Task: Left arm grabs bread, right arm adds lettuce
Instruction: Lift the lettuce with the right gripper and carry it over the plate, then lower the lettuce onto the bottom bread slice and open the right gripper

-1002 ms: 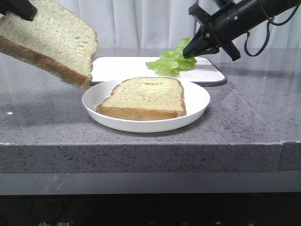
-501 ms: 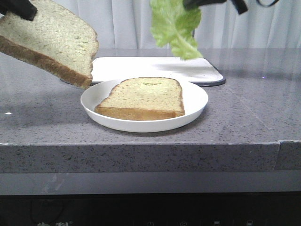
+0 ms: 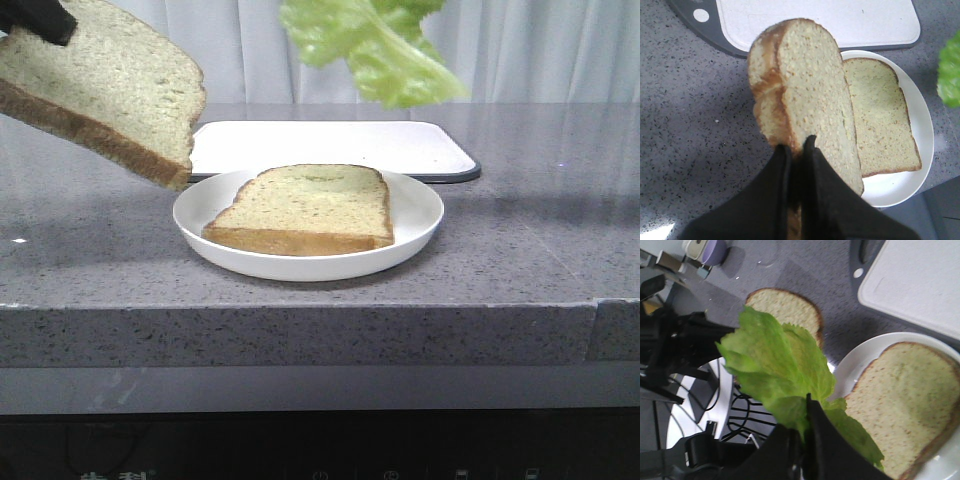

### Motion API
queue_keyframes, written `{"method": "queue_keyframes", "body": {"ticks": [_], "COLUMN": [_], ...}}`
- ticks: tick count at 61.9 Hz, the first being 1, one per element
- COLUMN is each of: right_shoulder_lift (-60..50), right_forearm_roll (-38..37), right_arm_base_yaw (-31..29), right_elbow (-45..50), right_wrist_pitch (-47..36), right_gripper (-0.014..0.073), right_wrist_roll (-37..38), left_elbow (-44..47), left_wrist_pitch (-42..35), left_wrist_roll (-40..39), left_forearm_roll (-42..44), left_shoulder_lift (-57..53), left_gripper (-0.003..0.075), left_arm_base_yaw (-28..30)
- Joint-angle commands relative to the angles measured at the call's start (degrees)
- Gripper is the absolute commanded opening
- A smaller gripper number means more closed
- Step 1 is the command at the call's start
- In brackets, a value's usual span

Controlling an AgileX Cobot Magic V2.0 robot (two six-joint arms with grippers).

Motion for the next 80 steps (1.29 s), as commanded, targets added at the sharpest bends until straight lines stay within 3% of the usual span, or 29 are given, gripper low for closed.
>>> {"method": "queue_keyframes", "body": {"ticks": [1,11,32,45,60,80], "right_shoulder_lift": [-2.97,-2.91,-2.66,-2.43,2.42,8.5], "right_forearm_roll": [5.81,6.18,8.8,12.37,18.37,18.06], "right_arm_base_yaw": [-0.07,1.7,6.61,6.72,6.78,6.59], "right_elbow": [-0.87,2.12,11.93,13.2,13.2,13.2], "right_wrist_pitch": [6.1,6.9,-1.56,-5.29,-3.41,-7.64], "right_gripper": [-0.0066,-0.0066,-0.0066,-0.0066,-0.0066,-0.0062], "right_wrist_roll": [-0.92,-0.92,-1.72,-1.72,-1.72,-1.72], "left_elbow": [-1.53,-1.53,-1.53,-1.53,-1.53,-1.53], "left_wrist_pitch": [-3.21,-3.21,-3.25,-3.95,-4.13,-4.34], "left_wrist_roll": [0.06,0.06,0.06,0.06,0.06,0.06], "left_forearm_roll": [-1.66,-1.66,-1.66,-1.66,-1.66,-1.66], "left_shoulder_lift": [-0.76,-0.24,-0.24,-0.24,-0.24,-0.24], "left_gripper": [-0.002,-0.002,-0.002,-0.002,-0.002,-0.002], "left_arm_base_yaw": [0.08,0.08,0.08,0.08,0.08,0.08]}}
